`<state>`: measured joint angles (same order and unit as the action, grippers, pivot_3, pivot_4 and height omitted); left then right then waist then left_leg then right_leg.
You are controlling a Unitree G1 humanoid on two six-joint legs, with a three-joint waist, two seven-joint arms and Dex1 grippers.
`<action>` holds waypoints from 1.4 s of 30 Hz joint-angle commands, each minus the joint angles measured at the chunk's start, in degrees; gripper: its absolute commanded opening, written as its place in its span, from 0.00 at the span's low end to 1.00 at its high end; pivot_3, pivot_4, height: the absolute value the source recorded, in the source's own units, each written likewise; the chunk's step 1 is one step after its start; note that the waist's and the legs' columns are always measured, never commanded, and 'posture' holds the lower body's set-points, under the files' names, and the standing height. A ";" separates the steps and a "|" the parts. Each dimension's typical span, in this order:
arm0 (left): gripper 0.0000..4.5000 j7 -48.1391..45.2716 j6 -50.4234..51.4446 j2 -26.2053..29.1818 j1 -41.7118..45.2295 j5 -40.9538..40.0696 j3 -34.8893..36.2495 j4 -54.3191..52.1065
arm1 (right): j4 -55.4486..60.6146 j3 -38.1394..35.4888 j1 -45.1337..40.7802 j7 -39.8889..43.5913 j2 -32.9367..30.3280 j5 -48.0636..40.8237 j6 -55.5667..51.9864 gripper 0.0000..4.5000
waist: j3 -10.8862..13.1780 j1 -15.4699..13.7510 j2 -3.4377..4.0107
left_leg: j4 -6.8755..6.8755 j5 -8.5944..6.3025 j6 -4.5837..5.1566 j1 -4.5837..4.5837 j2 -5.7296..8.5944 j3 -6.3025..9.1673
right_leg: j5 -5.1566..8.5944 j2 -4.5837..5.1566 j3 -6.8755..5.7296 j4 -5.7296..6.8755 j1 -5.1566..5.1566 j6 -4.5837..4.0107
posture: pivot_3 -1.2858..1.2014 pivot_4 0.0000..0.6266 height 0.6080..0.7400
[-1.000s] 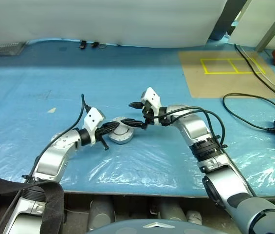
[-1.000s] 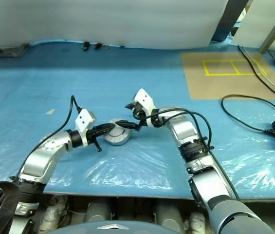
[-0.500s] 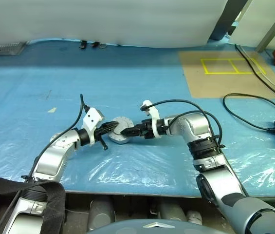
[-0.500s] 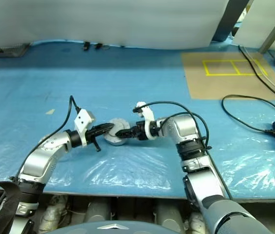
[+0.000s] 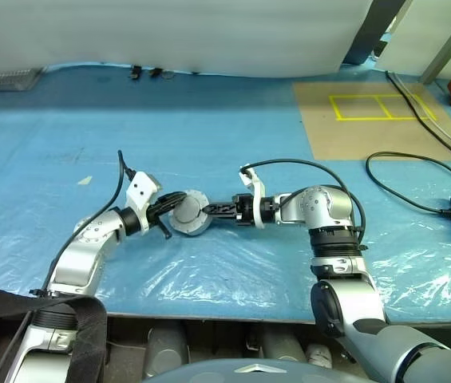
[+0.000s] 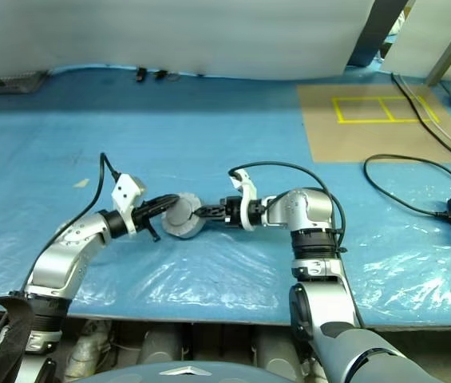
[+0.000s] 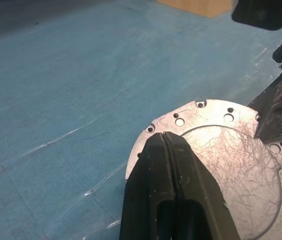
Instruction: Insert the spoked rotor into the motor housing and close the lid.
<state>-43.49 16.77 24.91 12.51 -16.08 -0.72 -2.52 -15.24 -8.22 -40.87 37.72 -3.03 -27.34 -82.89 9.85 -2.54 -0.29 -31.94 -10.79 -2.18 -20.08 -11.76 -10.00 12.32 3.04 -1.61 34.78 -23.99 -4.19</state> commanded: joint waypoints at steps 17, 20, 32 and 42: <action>0.08 15.51 8.73 -18.25 -9.96 -35.24 24.65 -7.64 | -7.19 -11.93 -8.64 -6.38 6.64 -6.73 14.42 0.26 | 0.11 -0.38 -0.13 | 0.02 0.01 -0.02 -1.06 -0.02 -0.13 | -0.01 -0.08 -0.10 -0.06 -0.78 -0.01 | 0.52 0.24 1.00; 0.27 16.39 10.15 -20.37 -9.77 -39.56 24.03 -8.76 | -8.35 -13.95 -10.43 -7.13 7.83 -8.70 16.19 0.26 | 0.12 -0.37 -0.14 | -0.06 0.01 -0.02 -1.05 -0.02 -0.13 | -0.02 -0.08 -0.09 -0.02 -0.78 -0.01 | 0.52 0.24 1.00; 0.99 20.89 10.31 -23.78 -7.98 -46.55 24.20 -9.26 | -9.74 -12.86 -13.47 -4.63 7.88 -13.37 16.36 0.26 | 0.14 -0.29 -0.17 | -0.10 0.01 -0.02 -1.08 -0.03 -0.12 | -0.04 -0.10 -0.09 -0.02 -0.78 0.03 | 0.52 0.24 1.00; 0.99 23.08 14.18 -22.58 -6.53 -54.43 23.85 -8.38 | -6.88 -10.79 -12.14 -2.64 7.77 -17.02 11.55 0.26 | 0.15 -0.67 -0.17 | -0.21 0.01 -0.02 -1.08 -0.03 -0.11 | -0.05 -0.11 -0.09 0.04 -0.76 0.04 | 0.52 0.24 1.00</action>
<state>-20.64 30.31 1.94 5.17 -68.66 23.24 -9.32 -26.56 -18.74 -51.71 32.55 4.08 -39.69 -70.80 10.00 -3.21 -0.46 -32.15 -10.78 -2.20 -21.16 -11.79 -10.12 12.27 2.93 -1.70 34.82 -24.75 -4.15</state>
